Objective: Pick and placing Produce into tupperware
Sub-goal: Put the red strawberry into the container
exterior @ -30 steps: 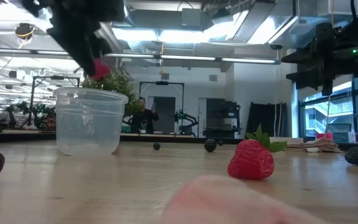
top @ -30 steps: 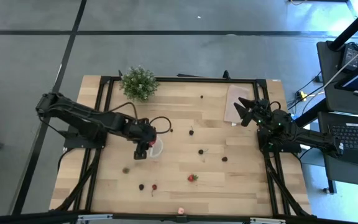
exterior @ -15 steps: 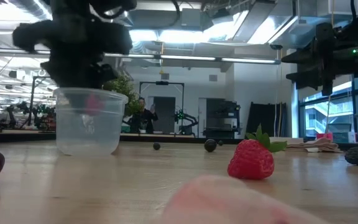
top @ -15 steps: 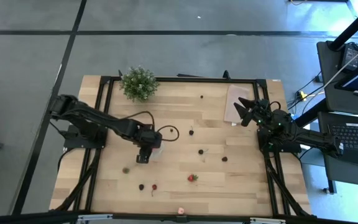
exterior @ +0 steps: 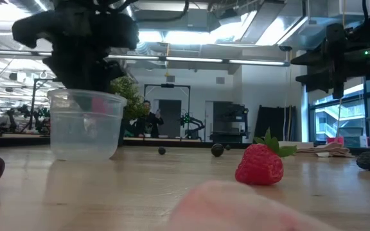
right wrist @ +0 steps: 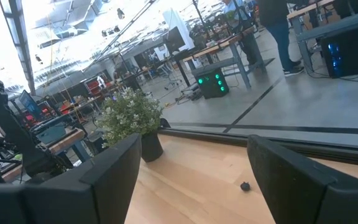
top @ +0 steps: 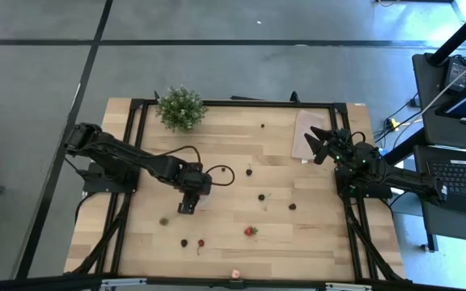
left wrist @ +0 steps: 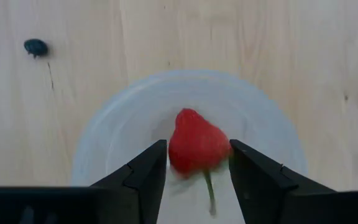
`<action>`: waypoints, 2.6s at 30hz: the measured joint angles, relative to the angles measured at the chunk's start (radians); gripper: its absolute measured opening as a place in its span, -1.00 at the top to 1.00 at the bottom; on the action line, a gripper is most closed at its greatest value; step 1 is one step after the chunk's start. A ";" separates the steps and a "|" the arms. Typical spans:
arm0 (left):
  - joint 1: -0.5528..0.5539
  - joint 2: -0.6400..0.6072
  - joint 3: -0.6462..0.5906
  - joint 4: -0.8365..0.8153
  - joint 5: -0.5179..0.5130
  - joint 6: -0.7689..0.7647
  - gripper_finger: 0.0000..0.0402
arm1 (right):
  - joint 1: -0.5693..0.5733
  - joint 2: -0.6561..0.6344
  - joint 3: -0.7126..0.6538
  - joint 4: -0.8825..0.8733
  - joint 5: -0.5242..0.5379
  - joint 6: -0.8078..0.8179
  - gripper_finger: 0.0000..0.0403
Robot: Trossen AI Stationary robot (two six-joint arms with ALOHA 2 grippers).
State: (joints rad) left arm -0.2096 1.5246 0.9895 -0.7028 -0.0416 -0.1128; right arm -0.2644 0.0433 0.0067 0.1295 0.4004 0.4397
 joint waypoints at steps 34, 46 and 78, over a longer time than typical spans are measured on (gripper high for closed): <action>-0.236 -0.506 0.091 -0.209 -0.114 -0.477 0.04 | 0.000 0.000 0.000 0.000 0.000 0.009 -0.47; -0.458 -0.502 -0.162 -0.049 -0.064 -0.998 0.03 | 0.000 0.000 0.000 0.000 -0.001 0.005 -0.47; -0.573 -0.175 -0.195 0.022 -0.131 -0.758 0.41 | 0.000 0.000 0.000 -0.001 -0.001 -0.041 -0.47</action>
State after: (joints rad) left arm -0.7826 1.3491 0.7948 -0.6812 -0.1726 -0.8707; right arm -0.2643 0.0433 0.0067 0.1284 0.3996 0.3985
